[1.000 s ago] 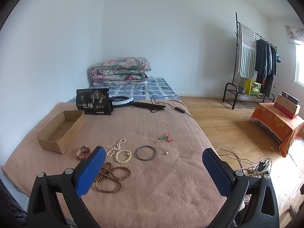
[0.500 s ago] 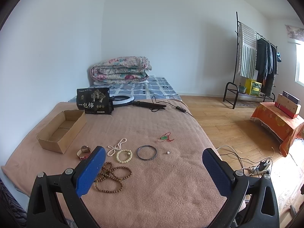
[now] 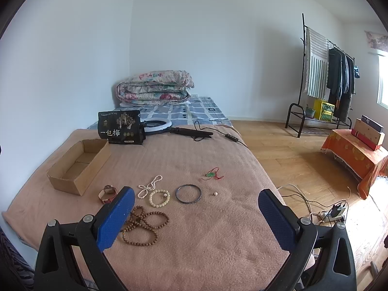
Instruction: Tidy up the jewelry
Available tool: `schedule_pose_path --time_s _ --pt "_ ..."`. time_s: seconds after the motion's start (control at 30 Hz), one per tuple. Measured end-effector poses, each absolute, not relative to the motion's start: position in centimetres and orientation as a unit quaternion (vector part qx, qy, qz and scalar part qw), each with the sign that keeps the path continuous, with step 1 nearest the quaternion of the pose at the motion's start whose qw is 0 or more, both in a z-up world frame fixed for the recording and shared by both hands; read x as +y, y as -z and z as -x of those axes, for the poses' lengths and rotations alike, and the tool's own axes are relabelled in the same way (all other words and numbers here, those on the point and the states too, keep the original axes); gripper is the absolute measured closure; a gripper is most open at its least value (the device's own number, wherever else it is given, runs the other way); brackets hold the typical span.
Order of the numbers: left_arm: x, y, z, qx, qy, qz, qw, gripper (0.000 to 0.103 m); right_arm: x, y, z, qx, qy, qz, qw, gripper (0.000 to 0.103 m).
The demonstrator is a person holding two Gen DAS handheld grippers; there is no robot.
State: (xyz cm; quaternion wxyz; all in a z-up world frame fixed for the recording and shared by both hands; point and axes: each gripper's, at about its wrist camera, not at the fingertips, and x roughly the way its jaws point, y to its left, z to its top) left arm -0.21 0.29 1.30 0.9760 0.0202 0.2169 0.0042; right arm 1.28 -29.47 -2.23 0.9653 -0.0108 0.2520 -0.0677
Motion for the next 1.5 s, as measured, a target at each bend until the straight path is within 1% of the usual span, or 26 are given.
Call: schedule_pose_path --time_s 0.87,1.07,1.33,1.5 --pt "0.4 -1.0 0.3 0.224 -0.002 -0.02 0.974 0.002 -29.5 2.7 -2.1 0.266 0.068 0.008 0.962 0.0" --pt "-0.5 0.4 0.6 0.231 0.002 -0.023 0.973 0.002 -29.8 2.8 -2.3 0.273 0.07 0.008 0.959 0.0" --pt "-1.5 1.5 0.1 0.258 0.018 -0.031 0.965 0.002 -30.6 3.2 -3.0 0.289 0.078 0.008 0.954 0.0" --pt "-2.0 2.6 -1.5 0.293 0.034 -0.04 0.955 0.002 -30.7 3.0 -3.9 0.292 0.088 0.037 0.952 0.0"
